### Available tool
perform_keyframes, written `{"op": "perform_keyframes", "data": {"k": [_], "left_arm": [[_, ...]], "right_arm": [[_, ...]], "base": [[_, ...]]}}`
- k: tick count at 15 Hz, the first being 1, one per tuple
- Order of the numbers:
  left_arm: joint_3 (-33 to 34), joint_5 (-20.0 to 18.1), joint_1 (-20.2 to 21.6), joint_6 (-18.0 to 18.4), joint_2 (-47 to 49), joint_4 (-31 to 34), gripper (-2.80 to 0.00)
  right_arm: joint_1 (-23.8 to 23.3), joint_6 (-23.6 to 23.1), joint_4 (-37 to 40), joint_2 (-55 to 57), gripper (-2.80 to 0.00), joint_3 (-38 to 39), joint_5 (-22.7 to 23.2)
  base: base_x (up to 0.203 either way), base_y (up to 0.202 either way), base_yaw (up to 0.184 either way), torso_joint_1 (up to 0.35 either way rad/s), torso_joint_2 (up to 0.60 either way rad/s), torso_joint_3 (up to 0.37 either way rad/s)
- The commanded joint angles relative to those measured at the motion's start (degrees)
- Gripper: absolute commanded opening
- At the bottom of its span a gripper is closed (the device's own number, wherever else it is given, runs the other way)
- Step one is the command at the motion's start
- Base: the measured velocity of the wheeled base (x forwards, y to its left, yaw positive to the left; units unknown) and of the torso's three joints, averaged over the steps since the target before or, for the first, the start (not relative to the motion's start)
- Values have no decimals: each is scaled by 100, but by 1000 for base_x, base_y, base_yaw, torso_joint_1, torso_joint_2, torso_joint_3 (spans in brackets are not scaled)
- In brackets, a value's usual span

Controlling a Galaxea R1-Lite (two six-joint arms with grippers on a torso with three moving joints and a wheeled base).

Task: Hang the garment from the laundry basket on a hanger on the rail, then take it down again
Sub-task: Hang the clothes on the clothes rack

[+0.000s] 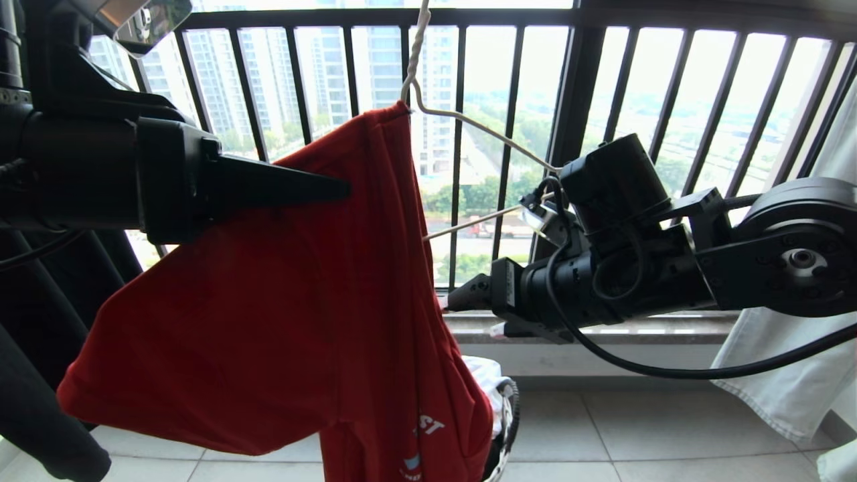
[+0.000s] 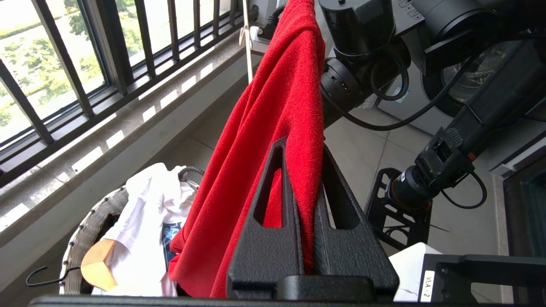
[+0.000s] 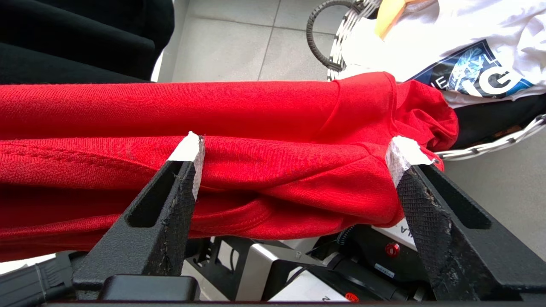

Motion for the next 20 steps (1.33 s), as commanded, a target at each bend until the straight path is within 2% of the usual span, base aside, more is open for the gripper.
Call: {"op": "perform_keyframes", "data": {"k": [1, 5, 7, 16, 20], "left_arm": [[1, -14, 1, -10, 53, 2, -280], [-39, 13, 19, -2, 159, -7, -280], [-6, 41, 36, 0, 300, -244, -280], [-31, 56, 107, -1, 546, -385, -280], [4, 56, 107, -69, 512, -499, -280]], "right_arm": [[237, 10, 21, -11, 0, 12, -251], [547, -205, 332, -25, 0, -2, -1049], [613, -414, 425, -132, 0, -2, -1370], [1055, -556, 636, -104, 0, 7, -1581], [1102, -539, 562, 211, 0, -40, -1900]], "base": [[0, 0, 0, 0, 0, 0], [0, 0, 0, 0, 0, 0], [0, 0, 0, 0, 0, 0], [0, 0, 0, 0, 0, 0], [0, 0, 0, 0, 0, 0]]}}
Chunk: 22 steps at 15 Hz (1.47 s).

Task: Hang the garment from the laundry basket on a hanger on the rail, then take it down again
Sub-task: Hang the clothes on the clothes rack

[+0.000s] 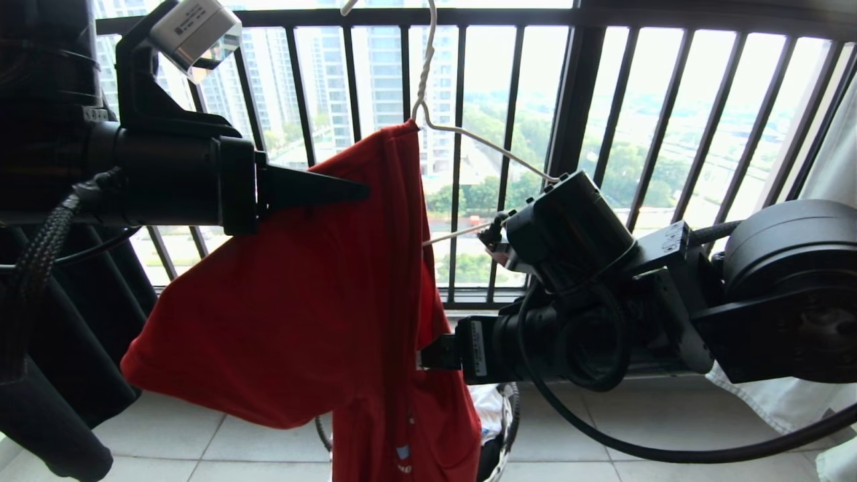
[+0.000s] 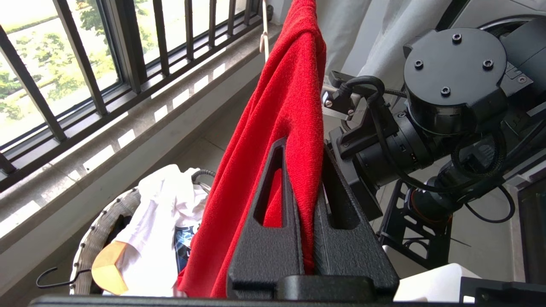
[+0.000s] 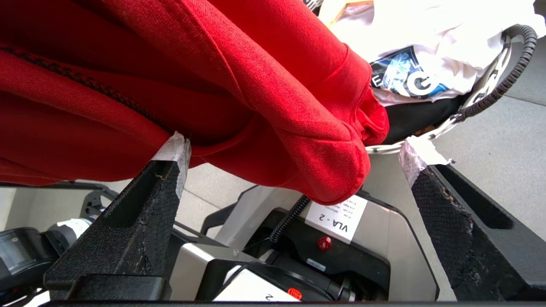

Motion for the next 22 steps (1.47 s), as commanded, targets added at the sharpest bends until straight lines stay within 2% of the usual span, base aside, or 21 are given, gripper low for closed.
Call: {"op": "perform_keyframes", "data": {"k": [1, 4, 8, 13, 17, 22], "left_arm": [[7, -22, 0, -32, -21, -5, -280], [60, -22, 0, -32, -105, -5, -280], [84, -22, 0, -23, -139, -11, -280], [86, -31, 0, -23, -137, -14, -280], [86, -31, 0, -23, -113, -11, -280], [86, -31, 0, -23, -140, -14, -280]], "right_arm": [[5, 35, -23, 259, 0, -61, -124], [-14, 59, -64, 562, 0, -195, -738], [-241, 51, -530, 598, 0, -190, -1291], [-289, -55, -595, 510, 0, -199, -1890], [-251, -117, -811, 391, 0, -155, -1899], [-157, -267, -802, 841, 0, -146, -1900]], "base": [[0, 0, 0, 0, 0, 0], [0, 0, 0, 0, 0, 0], [0, 0, 0, 0, 0, 0], [0, 0, 0, 0, 0, 0], [0, 0, 0, 0, 0, 0], [0, 0, 0, 0, 0, 0]]}}
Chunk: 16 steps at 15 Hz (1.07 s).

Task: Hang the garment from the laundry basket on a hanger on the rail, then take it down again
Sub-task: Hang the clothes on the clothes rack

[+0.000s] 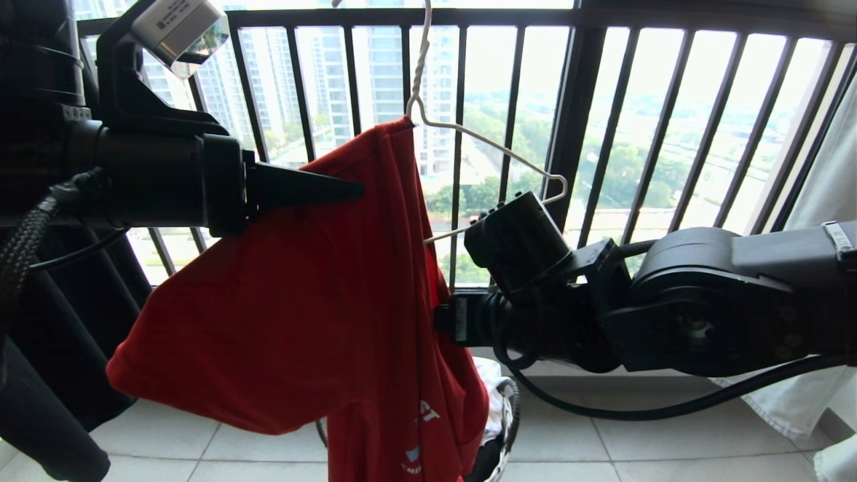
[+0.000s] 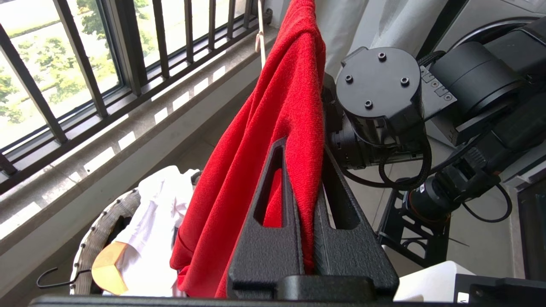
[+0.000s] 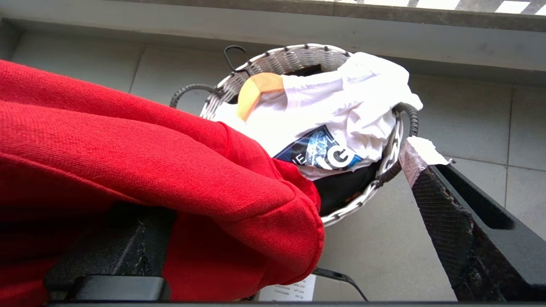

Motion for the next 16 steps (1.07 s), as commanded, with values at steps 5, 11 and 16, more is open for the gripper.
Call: {"op": "perform_keyframes", "data": {"k": [5, 11, 16], "left_arm": [[-2, -16, 39, -10, -12, -53, -280], [-10, -25, 413, -153, -48, -317, -280], [-19, -24, 422, -144, -48, -317, -280]], "right_arm": [[-65, -304, 34, 335, 0, 26, -285], [-583, -727, 79, -7, 0, 35, -511], [-1003, -884, 64, -249, 0, -24, -503]], "base": [[0, 0, 0, 0, 0, 0], [0, 0, 0, 0, 0, 0], [0, 0, 0, 0, 0, 0]]}}
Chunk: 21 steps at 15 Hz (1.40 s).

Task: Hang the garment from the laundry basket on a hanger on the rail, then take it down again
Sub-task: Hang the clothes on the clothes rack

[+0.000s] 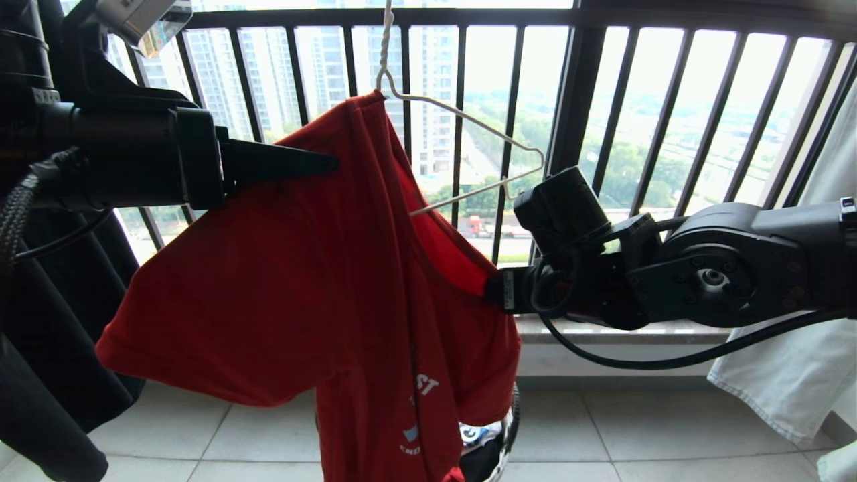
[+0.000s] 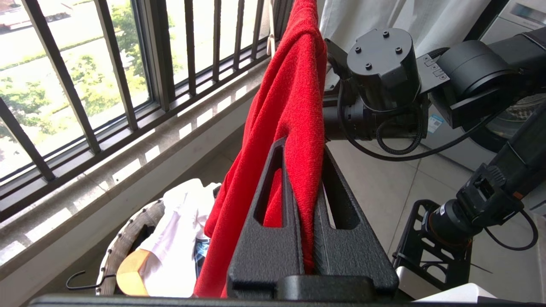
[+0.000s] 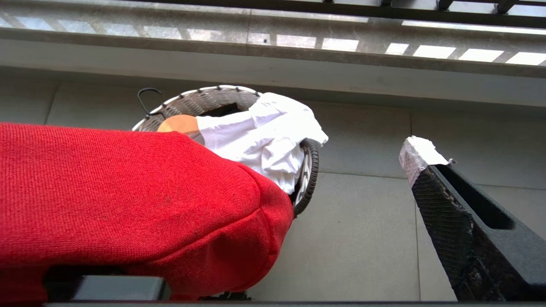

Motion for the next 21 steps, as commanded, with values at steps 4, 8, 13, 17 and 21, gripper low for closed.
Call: {"op": "perform_keyframes", "data": {"k": [4, 8, 13, 17, 21], "left_arm": [[-9, -24, 35, -6, 7, 1, -280], [-17, -25, 44, -39, -2, 1, -280], [-17, -69, 35, -269, -99, -7, -280], [8, -104, 26, -530, -314, -8, -280], [62, -111, 105, -770, -434, -298, -280]], "right_arm": [[-214, -89, -2, -200, 0, -18, 10], [-214, -121, 7, -286, -280, -9, 280], [-548, -100, -28, -473, -280, -14, 1569], [-791, -89, -28, -576, -280, -18, 2515], [-1009, -82, 11, -475, -280, -127, 2950]], "base": [[0, 0, 0, 0, 0, 0], [0, 0, 0, 0, 0, 0], [0, 0, 0, 0, 0, 0], [0, 0, 0, 0, 0, 0], [0, 0, 0, 0, 0, 0]]}}
